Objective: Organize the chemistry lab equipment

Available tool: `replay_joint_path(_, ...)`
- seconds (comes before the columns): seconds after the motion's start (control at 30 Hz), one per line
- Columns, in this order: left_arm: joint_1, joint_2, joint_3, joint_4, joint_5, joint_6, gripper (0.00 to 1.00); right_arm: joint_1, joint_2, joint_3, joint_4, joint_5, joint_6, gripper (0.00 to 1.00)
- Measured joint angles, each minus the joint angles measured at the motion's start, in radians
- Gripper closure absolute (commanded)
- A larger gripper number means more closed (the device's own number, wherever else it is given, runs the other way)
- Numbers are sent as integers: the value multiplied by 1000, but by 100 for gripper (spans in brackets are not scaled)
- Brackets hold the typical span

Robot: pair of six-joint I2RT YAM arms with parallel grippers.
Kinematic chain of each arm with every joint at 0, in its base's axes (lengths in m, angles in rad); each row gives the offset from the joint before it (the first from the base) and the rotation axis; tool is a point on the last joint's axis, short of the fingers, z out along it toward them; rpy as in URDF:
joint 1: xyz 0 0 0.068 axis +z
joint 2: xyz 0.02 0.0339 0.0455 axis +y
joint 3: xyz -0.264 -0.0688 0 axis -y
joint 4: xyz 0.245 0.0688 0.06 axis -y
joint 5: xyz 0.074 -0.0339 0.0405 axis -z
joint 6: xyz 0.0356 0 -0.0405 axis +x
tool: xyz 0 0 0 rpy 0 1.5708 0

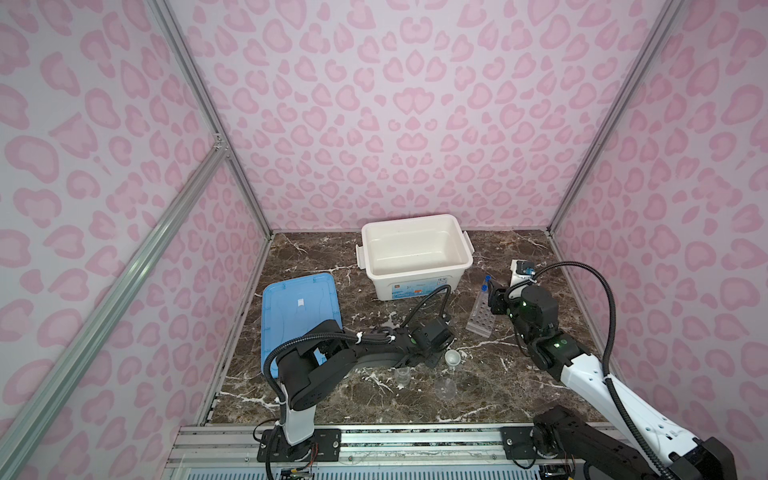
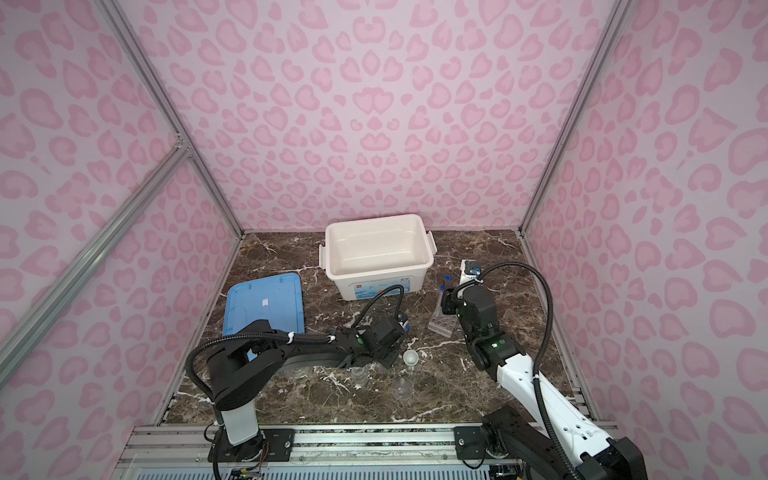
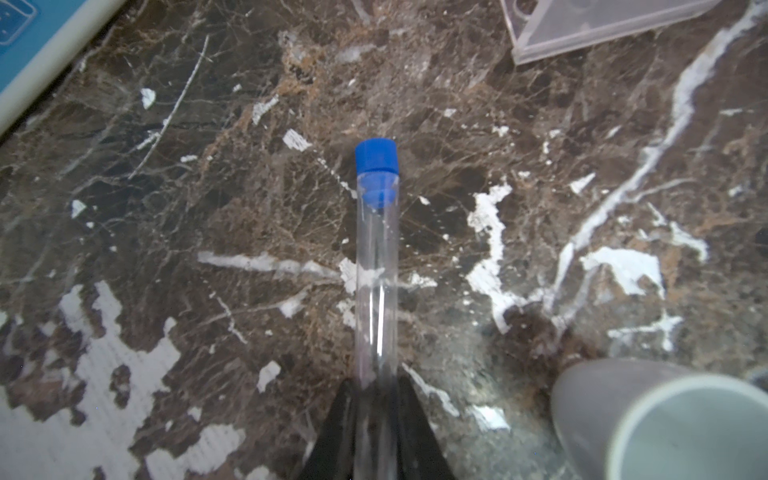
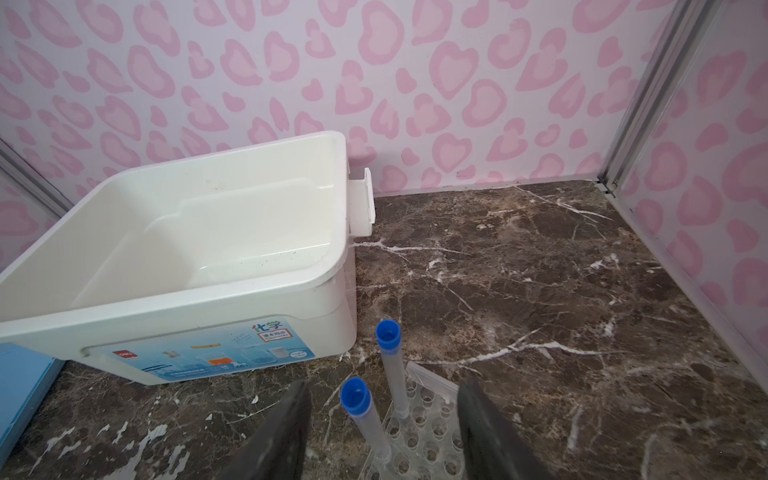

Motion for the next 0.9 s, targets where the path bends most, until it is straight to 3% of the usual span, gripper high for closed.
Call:
replay_joint_path(0.43,5,-85,25,-22,-18,2,82,-2,-27,4,-22,-227,42,49)
replay_joint_path(0.9,-8,-244,8,53,-96,91,81,-2,93,56,-13,-486,130,53)
